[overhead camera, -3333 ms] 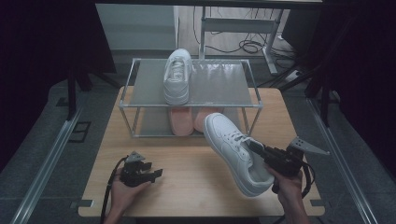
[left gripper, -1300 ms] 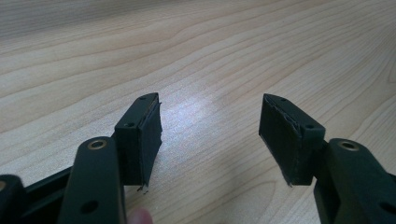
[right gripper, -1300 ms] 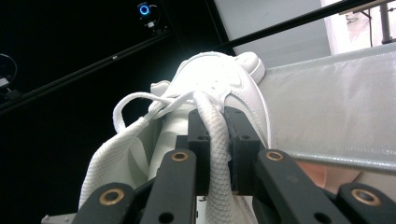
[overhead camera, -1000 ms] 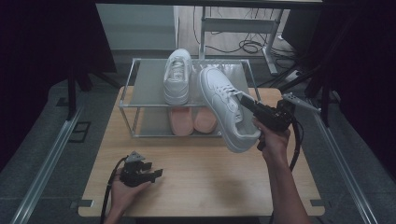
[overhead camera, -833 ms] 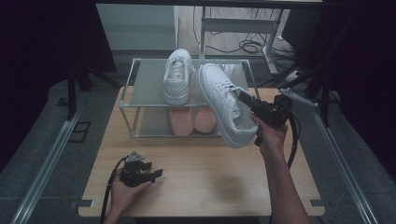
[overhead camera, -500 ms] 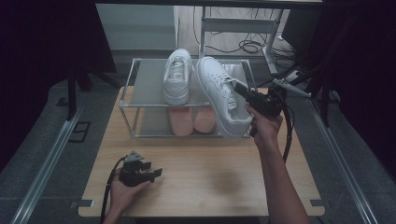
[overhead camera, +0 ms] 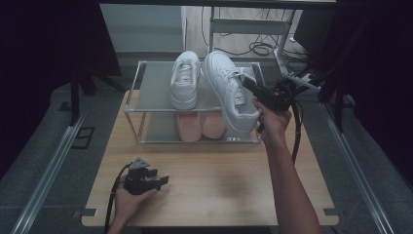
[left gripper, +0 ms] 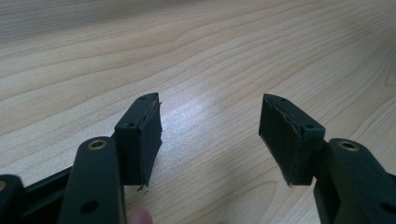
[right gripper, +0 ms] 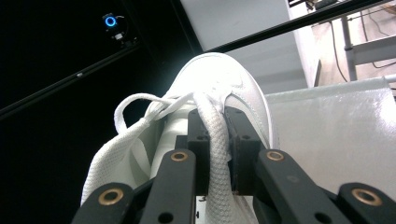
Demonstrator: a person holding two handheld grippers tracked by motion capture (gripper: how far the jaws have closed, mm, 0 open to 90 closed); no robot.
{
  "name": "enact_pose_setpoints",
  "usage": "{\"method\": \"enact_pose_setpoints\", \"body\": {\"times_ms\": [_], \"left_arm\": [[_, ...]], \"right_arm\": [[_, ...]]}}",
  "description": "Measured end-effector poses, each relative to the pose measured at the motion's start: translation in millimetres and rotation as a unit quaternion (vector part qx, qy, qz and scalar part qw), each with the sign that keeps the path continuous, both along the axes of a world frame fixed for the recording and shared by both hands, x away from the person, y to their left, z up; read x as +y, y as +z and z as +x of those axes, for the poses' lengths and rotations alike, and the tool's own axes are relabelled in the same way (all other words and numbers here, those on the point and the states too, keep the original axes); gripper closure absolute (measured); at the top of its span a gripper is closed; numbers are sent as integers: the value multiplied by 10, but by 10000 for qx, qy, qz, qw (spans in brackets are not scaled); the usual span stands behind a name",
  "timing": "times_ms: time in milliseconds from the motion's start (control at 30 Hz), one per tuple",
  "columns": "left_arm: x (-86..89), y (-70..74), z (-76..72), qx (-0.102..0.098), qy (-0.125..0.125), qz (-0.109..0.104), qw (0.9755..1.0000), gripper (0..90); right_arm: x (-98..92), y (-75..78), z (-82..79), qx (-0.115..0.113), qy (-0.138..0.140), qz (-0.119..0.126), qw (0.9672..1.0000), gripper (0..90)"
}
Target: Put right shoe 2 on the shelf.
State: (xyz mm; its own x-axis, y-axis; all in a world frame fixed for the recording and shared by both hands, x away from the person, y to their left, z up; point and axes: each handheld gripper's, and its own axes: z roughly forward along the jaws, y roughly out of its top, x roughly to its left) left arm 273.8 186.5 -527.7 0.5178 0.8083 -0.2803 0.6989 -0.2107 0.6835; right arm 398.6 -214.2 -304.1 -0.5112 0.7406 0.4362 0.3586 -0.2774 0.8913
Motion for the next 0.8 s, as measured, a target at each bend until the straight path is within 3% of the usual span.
{"method": "enact_pose_setpoints", "body": {"times_ms": [367, 800], "left_arm": [[8, 8, -4, 1, 18, -30, 10000, 397], [35, 25, -6, -66, 24, -62, 10000, 399]], "right_arm": [[77, 110, 219, 109, -276, -88, 9995, 817], [225, 120, 474, 285, -460, -203, 9983, 817]]}}
